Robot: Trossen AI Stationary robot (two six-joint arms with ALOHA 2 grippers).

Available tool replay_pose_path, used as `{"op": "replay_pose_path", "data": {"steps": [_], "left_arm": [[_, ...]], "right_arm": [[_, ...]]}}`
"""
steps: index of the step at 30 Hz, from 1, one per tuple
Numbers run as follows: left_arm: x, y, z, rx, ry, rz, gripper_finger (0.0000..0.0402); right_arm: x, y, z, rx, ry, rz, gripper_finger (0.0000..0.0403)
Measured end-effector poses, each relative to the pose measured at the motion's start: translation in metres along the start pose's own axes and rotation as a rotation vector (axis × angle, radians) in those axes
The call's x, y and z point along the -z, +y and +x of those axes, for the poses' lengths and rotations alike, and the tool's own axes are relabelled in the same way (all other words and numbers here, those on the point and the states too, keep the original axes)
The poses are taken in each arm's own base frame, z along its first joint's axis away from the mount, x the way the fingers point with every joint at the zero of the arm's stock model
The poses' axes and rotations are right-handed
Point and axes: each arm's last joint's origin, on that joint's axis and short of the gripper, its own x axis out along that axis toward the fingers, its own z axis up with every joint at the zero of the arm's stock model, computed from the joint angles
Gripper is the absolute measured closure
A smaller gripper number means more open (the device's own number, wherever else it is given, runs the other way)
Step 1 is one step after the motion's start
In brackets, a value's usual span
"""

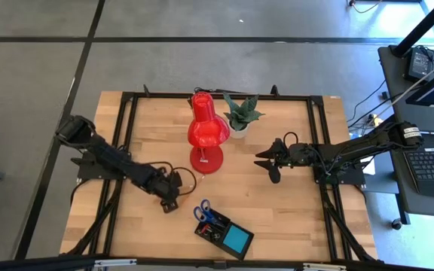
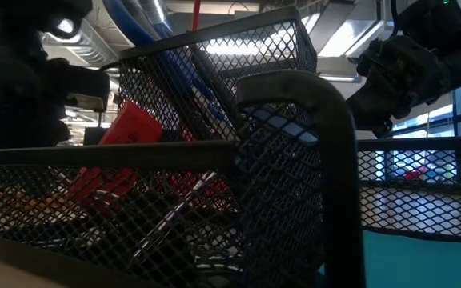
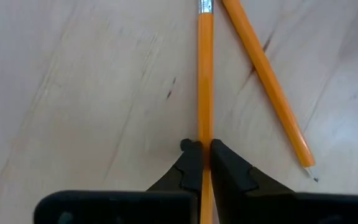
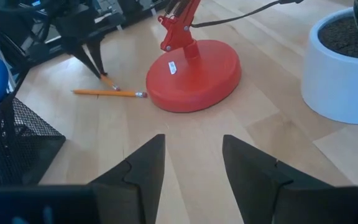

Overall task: Pick and place office supplies into organizer
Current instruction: Put the orange top pencil into the black desk organizer

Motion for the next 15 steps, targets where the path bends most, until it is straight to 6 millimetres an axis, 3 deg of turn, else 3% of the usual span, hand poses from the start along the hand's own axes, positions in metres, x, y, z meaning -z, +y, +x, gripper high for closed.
{"op": "replay_pose_path", "data": {"steps": [6, 15], "left_arm": [[0.001, -0.007, -0.002, -0.019, -0.095, 0.105, 0.0389], [-0.005, -0.015, -0.008, -0.033, -0.098, 0.320, 0.0389]], "right_arm": [[0.000, 0.000, 0.000, 0.000, 0.000, 0.013, 0.0238], [0.000, 0.000, 0.000, 0.000, 0.000, 0.017, 0.0238]]}}
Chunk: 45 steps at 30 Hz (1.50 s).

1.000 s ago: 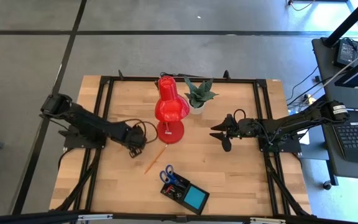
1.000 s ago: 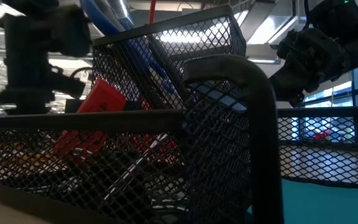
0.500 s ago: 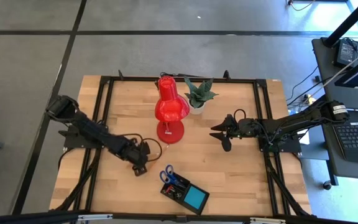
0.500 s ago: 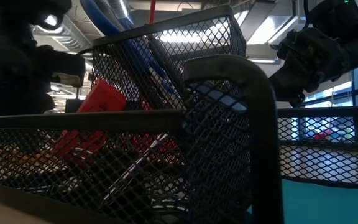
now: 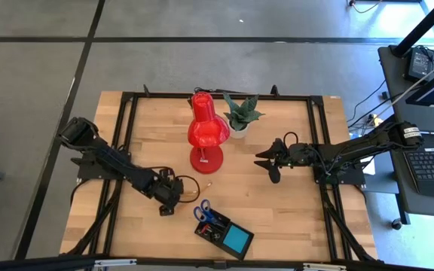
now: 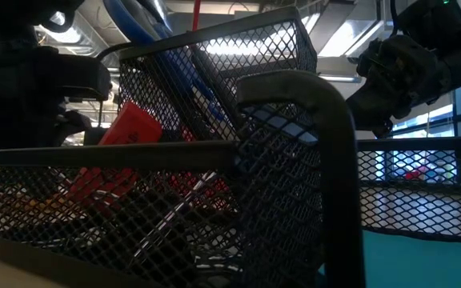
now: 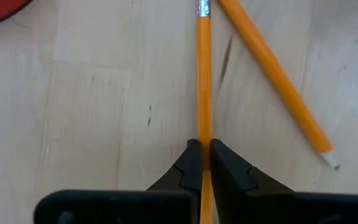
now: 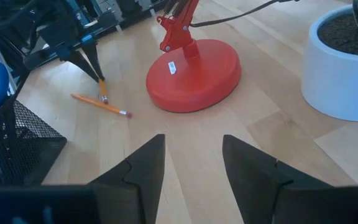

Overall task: Pick and place office supplies into organizer
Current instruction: Put the orange top pencil into the black desk organizer

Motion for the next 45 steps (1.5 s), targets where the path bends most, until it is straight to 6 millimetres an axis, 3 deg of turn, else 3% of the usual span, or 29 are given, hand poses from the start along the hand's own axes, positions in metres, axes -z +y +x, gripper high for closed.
{"op": "replay_pose_path", "data": {"steps": [19, 29, 33, 45], "left_arm": [[-0.018, 0.019, 0.006, -0.099, -0.103, -0.032, 0.0389], [-0.039, 0.023, 0.039, -0.075, -0.185, -0.054, 0.0389], [-0.042, 0.021, 0.043, -0.062, -0.227, -0.065, 0.0389], [-0.046, 0.022, 0.044, -0.067, -0.286, -0.089, 0.0389]], "right_arm": [[-0.001, 0.000, 0.000, -0.005, -0.010, 0.001, 0.0238], [-0.002, 0.005, -0.001, -0.036, -0.027, -0.042, 0.0238], [0.000, 0.015, -0.001, -0.090, -0.043, -0.121, 0.0238], [0.019, 0.026, 0.029, -0.152, -0.093, -0.255, 0.0238]]}}
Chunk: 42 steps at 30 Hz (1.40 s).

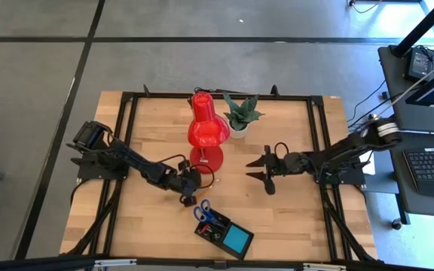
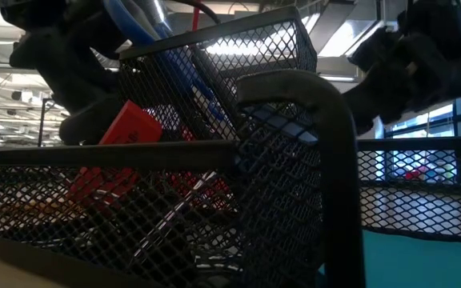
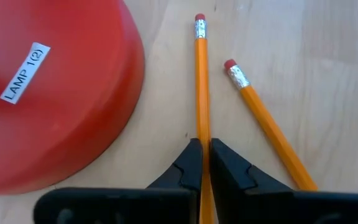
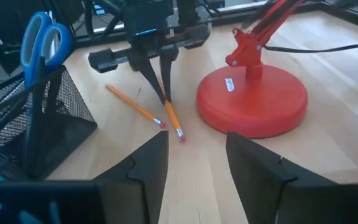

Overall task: Pick and place office supplies into organizer
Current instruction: Put the orange top pencil into the black desk organizer

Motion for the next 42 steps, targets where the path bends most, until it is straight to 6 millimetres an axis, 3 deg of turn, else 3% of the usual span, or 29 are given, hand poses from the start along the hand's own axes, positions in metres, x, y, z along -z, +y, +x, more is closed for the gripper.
{"op": "replay_pose_path", "data": {"steps": [7, 15, 21, 31, 42], "left_arm": [[-0.006, 0.008, 0.003, -0.022, -0.022, -0.028, 0.0389], [-0.015, 0.018, 0.008, -0.028, -0.069, -0.041, 0.0389], [-0.016, 0.018, 0.008, -0.025, -0.079, -0.044, 0.0389], [-0.016, 0.011, 0.006, 0.063, -0.060, 0.000, 0.0389], [-0.016, 0.012, 0.006, 0.056, -0.066, 0.013, 0.0389]], "right_arm": [[0.016, 0.001, 0.023, 0.000, -0.003, -0.079, 0.0238], [0.023, 0.008, 0.068, 0.003, 0.045, -0.265, 0.0238], [0.031, 0.012, 0.099, 0.005, 0.075, -0.274, 0.0238], [0.040, -0.001, 0.104, 0.056, 0.157, -0.224, 0.0238], [0.040, -0.002, 0.104, 0.054, 0.162, -0.221, 0.0238]]}}
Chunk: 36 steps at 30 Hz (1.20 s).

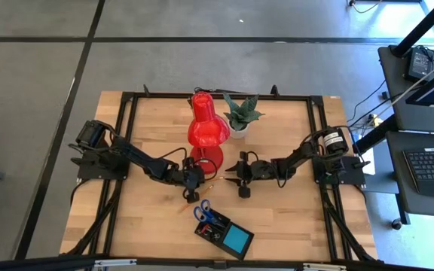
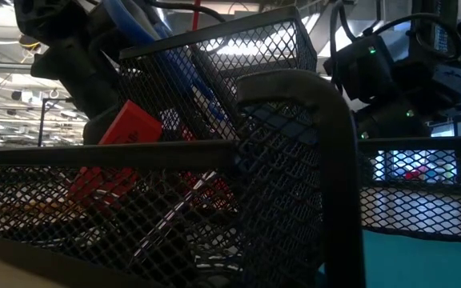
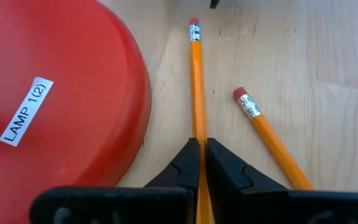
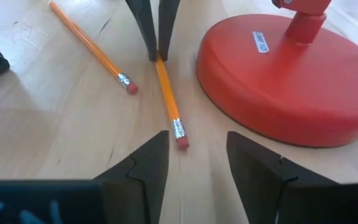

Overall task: Pick and place office supplies into organizer
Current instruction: Put the orange top pencil into the black desk organizer

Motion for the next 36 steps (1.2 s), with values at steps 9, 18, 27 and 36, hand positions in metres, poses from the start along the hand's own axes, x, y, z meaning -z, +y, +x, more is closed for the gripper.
{"op": "replay_pose_path", "data": {"steps": [9, 18, 27, 36], "left_arm": [[-0.001, 0.000, 0.000, -0.009, -0.017, -0.001, 0.0389], [-0.001, 0.000, 0.000, -0.014, -0.022, -0.003, 0.0389], [-0.002, 0.000, 0.000, -0.015, -0.023, -0.003, 0.0389], [-0.002, 0.000, 0.000, -0.033, -0.031, 0.020, 0.0389]], "right_arm": [[0.000, 0.000, 0.000, -0.016, -0.001, 0.030, 0.0238], [0.005, 0.003, 0.010, -0.051, 0.015, 0.053, 0.0238], [0.006, -0.001, 0.012, -0.047, 0.021, 0.082, 0.0238], [0.007, -0.008, 0.013, -0.091, 0.033, 0.096, 0.0238]]}}
